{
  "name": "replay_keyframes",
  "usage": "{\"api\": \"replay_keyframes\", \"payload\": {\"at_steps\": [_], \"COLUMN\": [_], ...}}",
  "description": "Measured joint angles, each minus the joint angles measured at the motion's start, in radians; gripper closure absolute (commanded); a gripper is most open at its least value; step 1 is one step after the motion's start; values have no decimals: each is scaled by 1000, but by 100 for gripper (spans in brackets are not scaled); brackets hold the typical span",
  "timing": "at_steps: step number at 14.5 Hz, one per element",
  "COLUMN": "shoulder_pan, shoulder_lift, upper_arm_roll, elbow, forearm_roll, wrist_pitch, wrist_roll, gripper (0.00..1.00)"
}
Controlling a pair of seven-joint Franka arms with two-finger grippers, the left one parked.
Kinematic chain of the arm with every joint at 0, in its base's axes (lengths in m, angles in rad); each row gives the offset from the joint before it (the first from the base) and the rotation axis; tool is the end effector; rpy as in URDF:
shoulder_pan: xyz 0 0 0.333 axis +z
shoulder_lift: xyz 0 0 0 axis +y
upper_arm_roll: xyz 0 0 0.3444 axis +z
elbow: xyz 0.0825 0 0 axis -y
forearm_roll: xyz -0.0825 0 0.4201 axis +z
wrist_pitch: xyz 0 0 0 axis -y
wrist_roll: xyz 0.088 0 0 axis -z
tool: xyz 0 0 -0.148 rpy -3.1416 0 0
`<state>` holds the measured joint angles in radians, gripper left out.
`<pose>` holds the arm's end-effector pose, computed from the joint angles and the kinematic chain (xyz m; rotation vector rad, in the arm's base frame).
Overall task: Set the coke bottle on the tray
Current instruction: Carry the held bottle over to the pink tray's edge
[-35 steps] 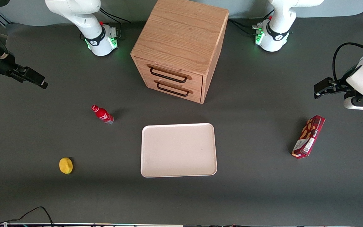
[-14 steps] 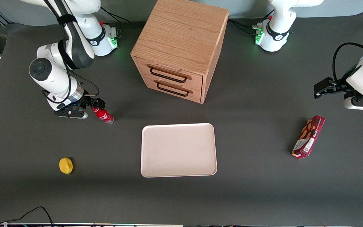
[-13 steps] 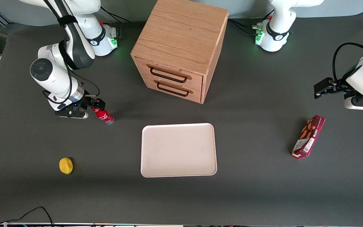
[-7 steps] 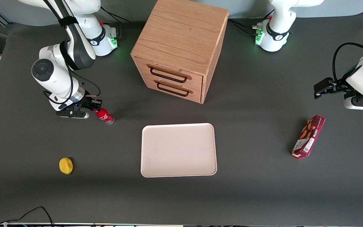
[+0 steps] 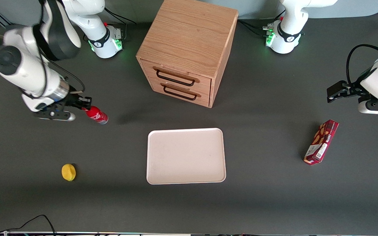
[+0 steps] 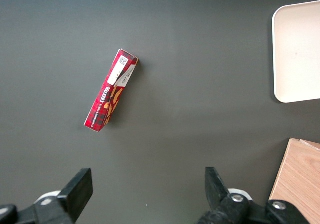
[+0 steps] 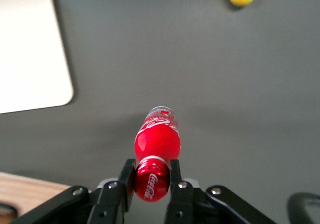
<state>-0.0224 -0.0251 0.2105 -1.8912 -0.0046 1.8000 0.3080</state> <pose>0.5676 0.1082 0.4822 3.1088 -0.1851 -0.0970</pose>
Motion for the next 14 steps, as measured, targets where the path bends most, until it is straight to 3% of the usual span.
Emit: {"api": "replay_keyframes", "payload": {"at_steps": [3,7,11,14], "shoulder_pan": [6,38,129,195], "shoulder_lift": [76,400,676,808], "upper_arm_roll": [6,81,98,99], "elbow": [282,714,885,906], "forearm_roll": [2,2,-14,-87], "wrist_pitch": [-209,-346,-170,0], "wrist_roll": [51,276,552,707], "gripper": [100,100,100,100]}}
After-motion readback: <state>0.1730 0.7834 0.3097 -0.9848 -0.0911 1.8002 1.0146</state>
